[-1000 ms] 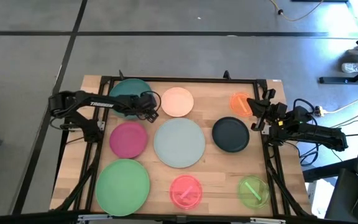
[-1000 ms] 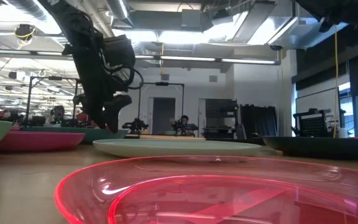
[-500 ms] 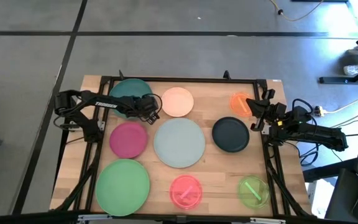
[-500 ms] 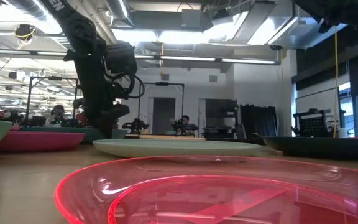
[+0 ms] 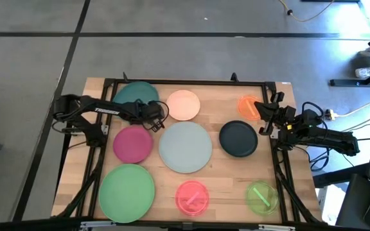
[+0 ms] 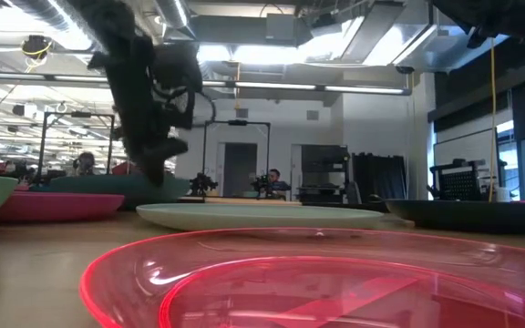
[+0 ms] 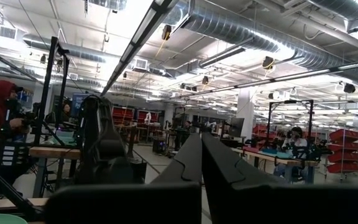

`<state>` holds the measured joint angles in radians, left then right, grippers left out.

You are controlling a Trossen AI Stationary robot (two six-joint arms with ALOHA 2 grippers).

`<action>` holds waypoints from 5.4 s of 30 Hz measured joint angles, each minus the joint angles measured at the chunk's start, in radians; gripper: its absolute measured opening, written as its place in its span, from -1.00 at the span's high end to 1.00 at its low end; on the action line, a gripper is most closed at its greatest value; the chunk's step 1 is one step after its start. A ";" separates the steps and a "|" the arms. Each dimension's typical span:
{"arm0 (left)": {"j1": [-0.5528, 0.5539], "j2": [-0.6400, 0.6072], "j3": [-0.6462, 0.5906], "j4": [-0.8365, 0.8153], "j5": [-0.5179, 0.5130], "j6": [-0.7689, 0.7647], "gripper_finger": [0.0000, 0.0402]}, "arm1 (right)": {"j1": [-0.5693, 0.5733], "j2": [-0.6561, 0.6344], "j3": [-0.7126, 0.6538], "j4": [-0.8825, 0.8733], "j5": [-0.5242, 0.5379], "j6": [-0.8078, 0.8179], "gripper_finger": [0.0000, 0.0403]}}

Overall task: Stack plastic plates
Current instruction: Stack the dark green plate on top of the blue plate, then stack the green plate on top of the dark green plate

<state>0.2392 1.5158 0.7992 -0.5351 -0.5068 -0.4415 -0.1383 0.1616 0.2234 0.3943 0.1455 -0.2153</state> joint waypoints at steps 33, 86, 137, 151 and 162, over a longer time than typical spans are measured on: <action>-0.498 0.078 0.325 0.223 0.139 0.186 0.94 | 0.000 0.000 0.000 0.000 0.000 0.000 1.00; -0.534 0.181 0.592 -0.124 0.451 0.076 0.49 | 0.000 0.000 0.000 -0.009 -0.002 0.000 1.00; -0.612 0.184 0.460 -0.500 0.558 -0.008 0.54 | 0.000 0.000 0.000 -0.016 0.000 0.000 1.00; -0.635 0.248 0.460 -0.499 0.578 0.009 0.54 | 0.000 0.000 0.000 -0.021 0.000 0.000 1.00; -0.643 0.281 0.460 -0.508 0.610 0.063 0.54 | 0.000 0.000 0.000 -0.021 0.000 0.000 1.00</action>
<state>-0.4036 1.7965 1.2594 -1.0435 0.1035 -0.3787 -0.1381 0.1612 0.2230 0.3733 0.1453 -0.2157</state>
